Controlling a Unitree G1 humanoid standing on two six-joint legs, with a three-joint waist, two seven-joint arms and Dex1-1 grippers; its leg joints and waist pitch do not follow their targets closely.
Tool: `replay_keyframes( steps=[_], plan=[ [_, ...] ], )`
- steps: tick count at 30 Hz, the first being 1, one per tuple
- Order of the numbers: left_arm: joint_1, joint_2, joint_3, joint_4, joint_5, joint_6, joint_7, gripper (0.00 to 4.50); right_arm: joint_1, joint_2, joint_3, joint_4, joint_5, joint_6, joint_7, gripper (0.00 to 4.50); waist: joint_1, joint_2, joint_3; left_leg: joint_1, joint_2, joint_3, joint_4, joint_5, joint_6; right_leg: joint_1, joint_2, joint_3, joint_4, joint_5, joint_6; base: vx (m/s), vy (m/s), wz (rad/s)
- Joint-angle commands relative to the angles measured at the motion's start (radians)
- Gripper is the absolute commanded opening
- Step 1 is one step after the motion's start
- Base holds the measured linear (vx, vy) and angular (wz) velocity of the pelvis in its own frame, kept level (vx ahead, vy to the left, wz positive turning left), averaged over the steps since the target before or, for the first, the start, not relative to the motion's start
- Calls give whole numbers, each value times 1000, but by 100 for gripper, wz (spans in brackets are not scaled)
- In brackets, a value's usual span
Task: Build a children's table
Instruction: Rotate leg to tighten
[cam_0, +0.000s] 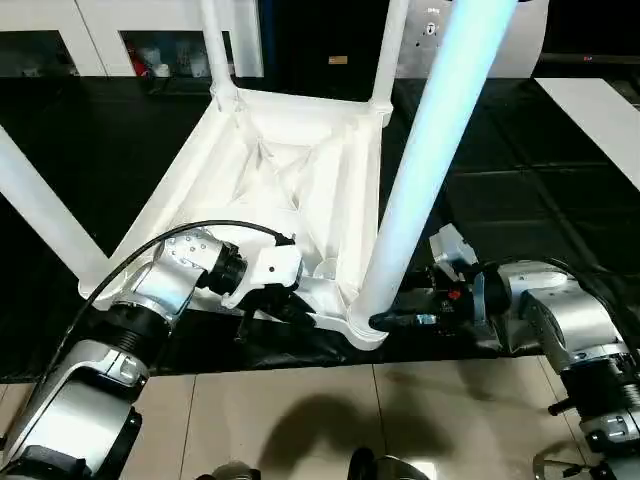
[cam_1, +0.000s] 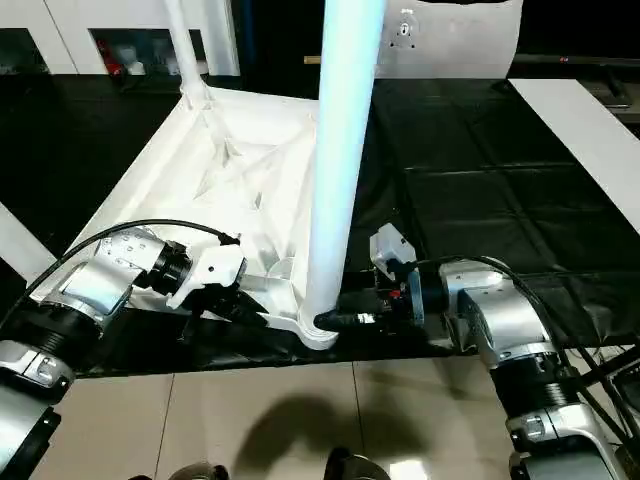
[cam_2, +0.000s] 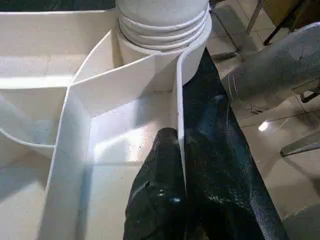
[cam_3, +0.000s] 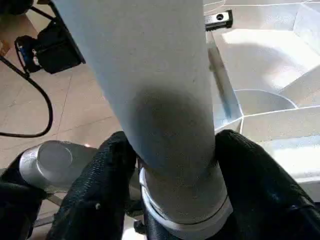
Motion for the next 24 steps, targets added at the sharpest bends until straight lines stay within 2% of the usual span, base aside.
replay_keyframes(
  steps=[1,6,8,10,11,12,13,15,17,18,19,21,23,24],
  plan=[
    [-19,-3,-35,6,10,-24,-40,0,-17,-5,16,1,18,10,21,237,0,-10,-90,-4,29,-1,-57,-87,120,77,-64,69,-56,-396,-108,0,0,0],
    [-19,-6,-29,10,4,-10,-38,0,-5,-4,18,-18,30,30,35,208,2,-8,-90,-3,30,0,-57,-86,124,76,-63,69,-55,-384,-111,0,0,0],
    [-19,-14,-16,-4,2,53,-4,0,17,13,-2,-65,63,84,2,204,4,-7,-87,-3,30,0,-58,-83,122,76,-62,69,-54,-382,-112,0,0,0],
    [-21,-20,-11,-14,2,91,16,0,26,22,-8,-88,71,108,-23,201,5,-9,-88,-1,31,0,-59,-84,116,77,-62,70,-56,-392,-106,0,0,0],
    [-25,-36,5,-25,-4,155,57,0,42,38,-14,-124,76,138,-73,200,3,-12,-85,-3,30,1,-60,-85,113,76,-63,70,-57,-401,-106,0,0,0],
    [-26,-40,9,-28,-7,165,62,0,44,42,-14,-129,74,143,-84,200,7,-10,-86,0,29,-1,-59,-84,109,76,-64,68,-59,-409,-101,0,0,0],
    [-28,-65,24,-54,-13,238,109,0,56,80,-13,-155,33,174,-203,200,2,-9,-81,-1,26,1,-60,-103,103,74,-63,67,-65,-442,-91,0,0,0],
    [-29,-80,30,-69,-11,274,143,0,56,116,-21,-160,14,189,-282,200,-6,-10,-78,1,21,-1,-61,-124,78,73,-63,63,-74,-497,-68,0,0,0],
    [-40,-132,49,-85,-10,356,237,0,38,207,-49,-151,-23,245,-463,200,-27,-11,-72,-8,8,-6,-56,-158,48,78,-59,46,-92,-592,-12,0,0,0],
    [-40,-132,49,-85,-10,356,237,0,38,207,-49,-151,-23,245,-463,199,-34,-9,-71,-4,7,-6,-55,-166,42,74,-60,44,-97,-606,-1,0,0,0],
    [-50,-162,57,-86,-6,394,286,0,28,245,-52,-149,-48,272,-544,199,-48,-9,-72,-5,3,-9,-52,-177,42,76,-58,35,-103,-626,17,0,0,0],
    [-63,-192,66,-78,-2,427,338,0,16,285,-57,-138,-71,288,-625,198,-67,-5,-71,-7,3,-11,-51,-188,49,74,-57,31,-109,-622,23,0,0,0],
    [-86,-249,87,-70,8,494,450,0,-11,375,-84,-120,-106,326,-803,197,-86,-1,-70,-1,3,-13,-49,-206,49,69,-54,24,-116,-618,21,0,0,0],
    [-95,-266,96,-64,11,506,485,0,-25,404,-90,-106,-129,325,-868,197,-90,-1,-68,2,3,-13,-49,-213,49,65,-54,21,-121,-623,20,0,0,0]
  ],
)
